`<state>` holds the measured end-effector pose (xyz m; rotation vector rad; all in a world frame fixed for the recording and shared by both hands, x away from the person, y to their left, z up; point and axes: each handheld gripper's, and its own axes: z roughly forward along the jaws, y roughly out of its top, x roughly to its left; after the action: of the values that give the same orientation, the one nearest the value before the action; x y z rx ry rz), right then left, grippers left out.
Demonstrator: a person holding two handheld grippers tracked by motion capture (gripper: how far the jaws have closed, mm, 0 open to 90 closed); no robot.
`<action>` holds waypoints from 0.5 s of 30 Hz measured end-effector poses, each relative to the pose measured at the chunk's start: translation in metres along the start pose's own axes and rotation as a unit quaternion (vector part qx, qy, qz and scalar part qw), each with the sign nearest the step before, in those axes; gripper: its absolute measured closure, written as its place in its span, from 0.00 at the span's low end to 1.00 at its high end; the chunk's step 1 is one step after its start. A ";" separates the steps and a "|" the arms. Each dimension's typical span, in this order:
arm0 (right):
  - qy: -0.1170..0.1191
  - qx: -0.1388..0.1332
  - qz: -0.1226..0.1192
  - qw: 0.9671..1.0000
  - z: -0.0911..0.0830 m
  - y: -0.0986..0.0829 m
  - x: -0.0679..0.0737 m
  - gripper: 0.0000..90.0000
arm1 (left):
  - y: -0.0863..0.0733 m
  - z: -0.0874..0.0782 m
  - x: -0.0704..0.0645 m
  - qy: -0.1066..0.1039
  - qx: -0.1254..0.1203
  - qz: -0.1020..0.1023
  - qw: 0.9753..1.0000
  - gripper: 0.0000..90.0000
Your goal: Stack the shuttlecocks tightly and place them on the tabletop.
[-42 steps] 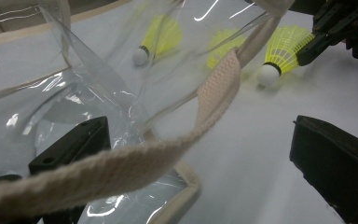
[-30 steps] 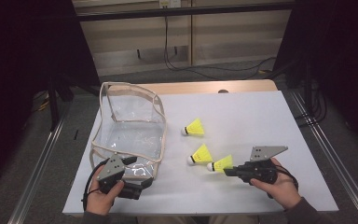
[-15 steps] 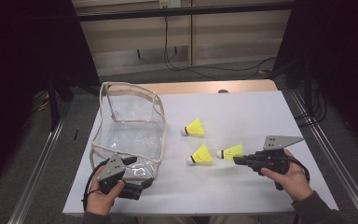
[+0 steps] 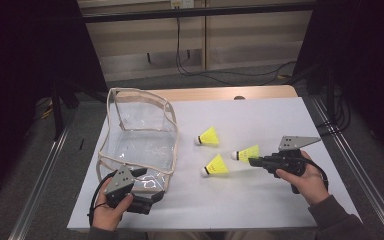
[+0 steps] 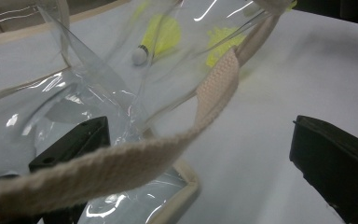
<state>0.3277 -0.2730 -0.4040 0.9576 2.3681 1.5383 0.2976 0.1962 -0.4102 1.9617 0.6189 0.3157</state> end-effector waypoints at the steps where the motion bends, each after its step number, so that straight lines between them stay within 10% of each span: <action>1: 0.000 0.000 0.000 1.000 0.000 0.001 -0.001 0.99 | 0.000 0.000 0.000 0.000 0.000 0.000 1.000 0.06; 15: -0.001 -0.009 -0.002 1.000 0.010 0.011 -0.010 0.99 | 0.000 0.000 0.000 0.000 0.002 0.001 1.000 0.06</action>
<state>0.3450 -0.2684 -0.4016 0.9501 2.3498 1.5526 0.2974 0.1960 -0.4105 1.9659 0.6185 0.3154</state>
